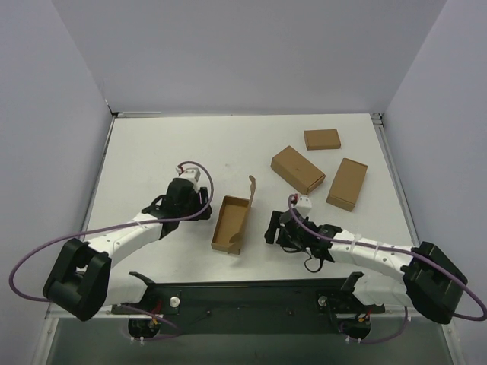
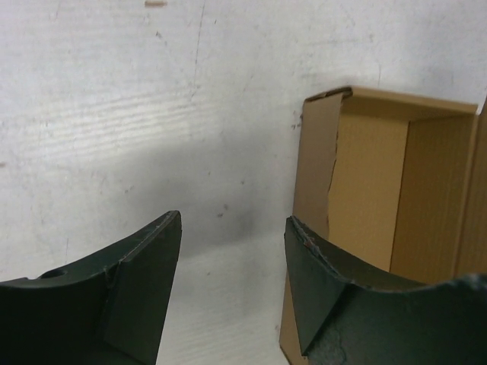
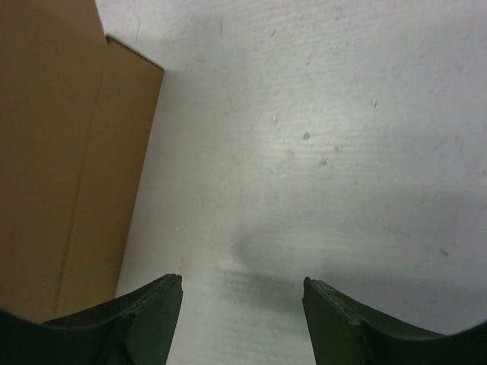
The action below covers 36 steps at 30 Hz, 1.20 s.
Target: Fold the paper box
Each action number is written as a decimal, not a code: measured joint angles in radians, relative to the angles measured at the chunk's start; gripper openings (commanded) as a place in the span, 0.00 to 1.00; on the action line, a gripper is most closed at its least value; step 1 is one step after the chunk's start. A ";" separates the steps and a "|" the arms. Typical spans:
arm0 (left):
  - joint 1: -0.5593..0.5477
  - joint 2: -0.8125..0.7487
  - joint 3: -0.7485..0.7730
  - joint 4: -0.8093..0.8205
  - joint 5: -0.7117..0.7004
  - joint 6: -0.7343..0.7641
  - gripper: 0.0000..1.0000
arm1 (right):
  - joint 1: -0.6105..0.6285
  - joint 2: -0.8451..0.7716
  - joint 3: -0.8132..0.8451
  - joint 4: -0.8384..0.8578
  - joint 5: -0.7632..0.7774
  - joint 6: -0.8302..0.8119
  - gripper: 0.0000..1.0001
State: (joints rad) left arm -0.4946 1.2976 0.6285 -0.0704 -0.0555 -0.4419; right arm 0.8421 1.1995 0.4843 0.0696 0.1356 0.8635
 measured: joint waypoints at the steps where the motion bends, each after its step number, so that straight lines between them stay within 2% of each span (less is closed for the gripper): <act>1: 0.000 -0.022 -0.020 -0.011 0.000 -0.003 0.66 | 0.036 -0.026 -0.025 -0.003 0.018 0.016 0.60; 5: 0.000 -0.122 -0.075 -0.049 0.008 -0.028 0.68 | 0.175 -0.082 -0.093 0.027 0.067 0.077 0.52; 10: 0.010 -0.217 -0.051 -0.108 0.063 -0.054 0.70 | 0.339 -0.095 -0.117 0.064 0.150 0.146 0.50; 14: 0.049 -0.240 0.069 -0.172 0.148 -0.050 0.73 | 0.454 -0.039 -0.092 0.132 0.199 0.162 0.48; 18: 0.080 -0.233 0.248 -0.246 0.212 0.007 0.75 | 0.506 0.086 -0.024 0.211 0.217 0.163 0.47; 22: 0.094 -0.224 0.373 -0.278 0.217 0.093 0.75 | 0.512 0.218 0.068 0.245 0.227 0.167 0.47; 27: 0.101 -0.218 0.345 -0.281 0.216 0.148 0.75 | 0.476 0.263 0.098 0.222 0.298 0.199 0.47; 30: 0.103 -0.207 0.296 -0.294 0.212 0.172 0.75 | 0.395 0.222 0.056 0.204 0.348 0.213 0.49; 36: 0.104 -0.183 0.281 -0.302 0.236 0.201 0.74 | 0.209 0.042 -0.038 0.121 0.428 0.161 0.53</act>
State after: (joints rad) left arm -0.3908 1.1149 0.9092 -0.3721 0.1802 -0.2409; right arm 1.0508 1.2411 0.4461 0.1902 0.5632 1.0248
